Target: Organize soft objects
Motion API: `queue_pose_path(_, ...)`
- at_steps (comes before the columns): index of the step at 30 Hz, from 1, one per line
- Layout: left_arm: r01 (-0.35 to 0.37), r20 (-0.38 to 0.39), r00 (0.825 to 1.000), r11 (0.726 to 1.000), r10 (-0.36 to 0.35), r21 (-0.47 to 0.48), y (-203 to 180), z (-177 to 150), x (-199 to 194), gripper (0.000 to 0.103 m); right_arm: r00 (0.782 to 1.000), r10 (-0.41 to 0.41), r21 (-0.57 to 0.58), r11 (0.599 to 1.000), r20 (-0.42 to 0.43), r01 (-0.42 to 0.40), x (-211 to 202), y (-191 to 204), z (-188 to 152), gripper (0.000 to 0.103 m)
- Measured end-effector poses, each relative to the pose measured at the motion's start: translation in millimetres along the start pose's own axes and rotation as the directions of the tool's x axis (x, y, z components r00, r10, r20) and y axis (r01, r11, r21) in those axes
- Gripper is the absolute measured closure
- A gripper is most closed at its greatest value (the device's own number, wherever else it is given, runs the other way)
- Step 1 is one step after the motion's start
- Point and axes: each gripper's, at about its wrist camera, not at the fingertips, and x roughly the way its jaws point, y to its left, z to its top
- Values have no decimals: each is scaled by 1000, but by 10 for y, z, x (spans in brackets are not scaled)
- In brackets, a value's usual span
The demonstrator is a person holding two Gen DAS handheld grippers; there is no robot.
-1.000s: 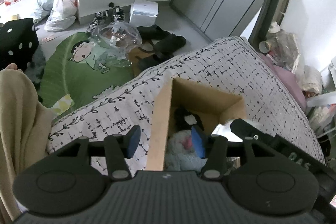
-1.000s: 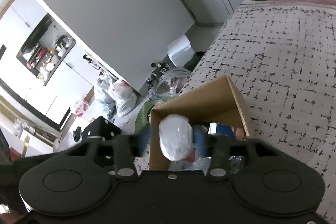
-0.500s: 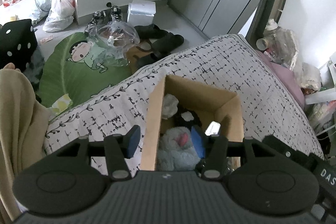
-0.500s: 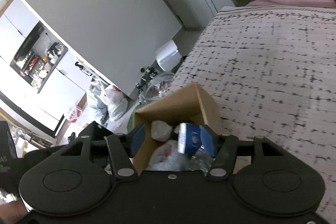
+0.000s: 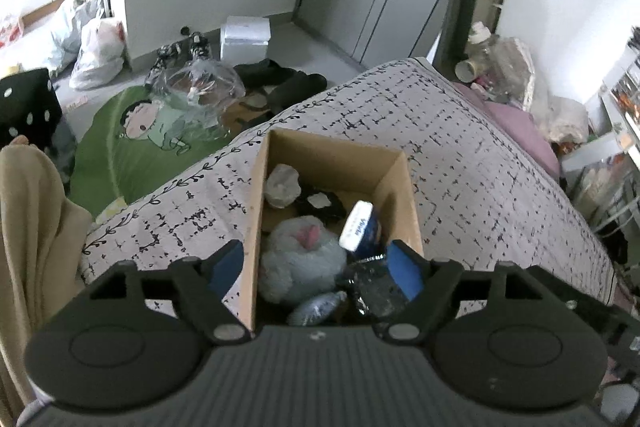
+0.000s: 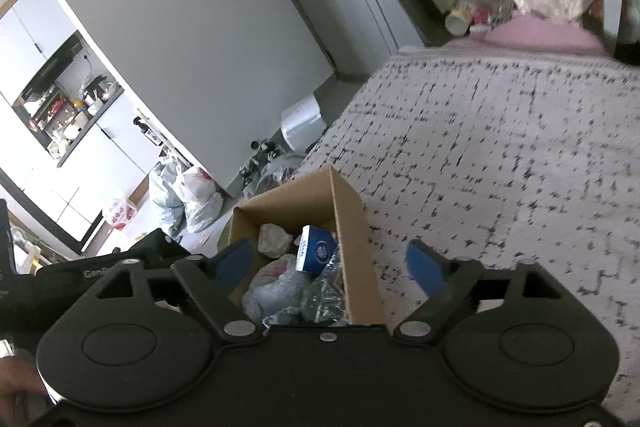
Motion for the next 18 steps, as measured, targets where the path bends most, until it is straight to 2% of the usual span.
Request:
queue_pose_path(6, -6, 16, 1000, 999, 6, 49, -163, -167, -178, 23, 999, -17, -19, 1000, 42, 18, -323, -58, -48, 0)
queue_pose_path(13, 1, 56, 998, 998, -5, 69, -285, -332, -390, 7, 997, -40, -10, 999, 70, 41, -630, -171, -116, 0)
queue_pose_path(18, 5, 74, 997, 996, -12, 86, -363, -437, -522, 3, 995, -61, -18, 998, 81, 62, -801, -204, -156, 0)
